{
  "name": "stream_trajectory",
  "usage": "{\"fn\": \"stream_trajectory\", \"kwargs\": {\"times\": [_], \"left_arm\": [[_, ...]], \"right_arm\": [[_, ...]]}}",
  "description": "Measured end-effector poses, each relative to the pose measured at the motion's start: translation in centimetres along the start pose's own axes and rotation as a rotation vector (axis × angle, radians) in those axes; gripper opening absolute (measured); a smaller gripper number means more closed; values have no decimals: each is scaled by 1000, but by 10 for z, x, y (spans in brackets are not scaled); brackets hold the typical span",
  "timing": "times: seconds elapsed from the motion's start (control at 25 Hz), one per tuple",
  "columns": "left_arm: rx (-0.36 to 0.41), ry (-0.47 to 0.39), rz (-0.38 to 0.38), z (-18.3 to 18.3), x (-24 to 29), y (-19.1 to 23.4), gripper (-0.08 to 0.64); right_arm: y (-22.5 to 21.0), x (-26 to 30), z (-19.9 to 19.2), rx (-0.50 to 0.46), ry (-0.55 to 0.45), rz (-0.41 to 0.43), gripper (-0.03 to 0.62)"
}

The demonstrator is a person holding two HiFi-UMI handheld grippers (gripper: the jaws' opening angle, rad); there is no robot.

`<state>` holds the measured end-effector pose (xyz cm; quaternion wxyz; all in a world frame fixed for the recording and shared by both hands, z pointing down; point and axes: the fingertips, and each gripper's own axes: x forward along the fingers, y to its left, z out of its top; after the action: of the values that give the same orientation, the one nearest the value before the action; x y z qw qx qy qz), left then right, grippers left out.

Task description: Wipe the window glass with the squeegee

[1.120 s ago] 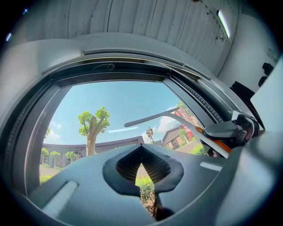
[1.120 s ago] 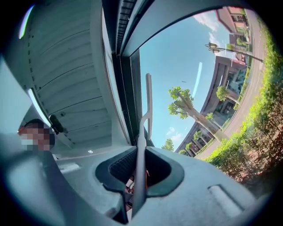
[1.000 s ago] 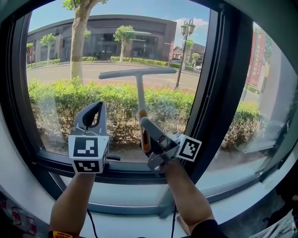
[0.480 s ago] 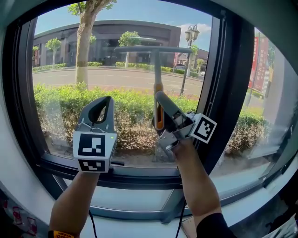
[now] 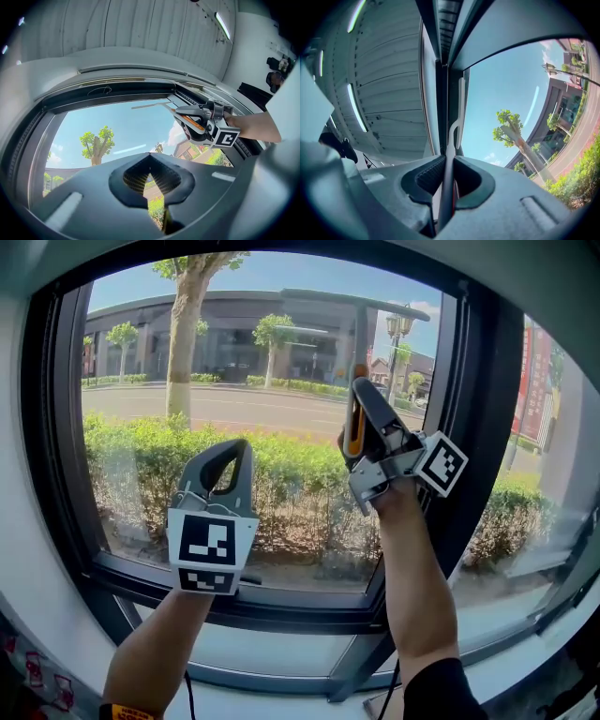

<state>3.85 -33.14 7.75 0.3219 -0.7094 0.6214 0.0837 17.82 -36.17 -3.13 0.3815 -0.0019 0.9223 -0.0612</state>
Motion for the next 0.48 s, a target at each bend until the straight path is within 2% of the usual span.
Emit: {"fn": "stream_trajectory", "kwargs": {"times": [0.32,0.48], "left_arm": [[12,-4,13,6,2,6,15],[8,4,4,0,-2,4,15]], "right_arm": [[4,13,15,-5,-22,22,46],[3,9,10,4,-27,12,46]]}}
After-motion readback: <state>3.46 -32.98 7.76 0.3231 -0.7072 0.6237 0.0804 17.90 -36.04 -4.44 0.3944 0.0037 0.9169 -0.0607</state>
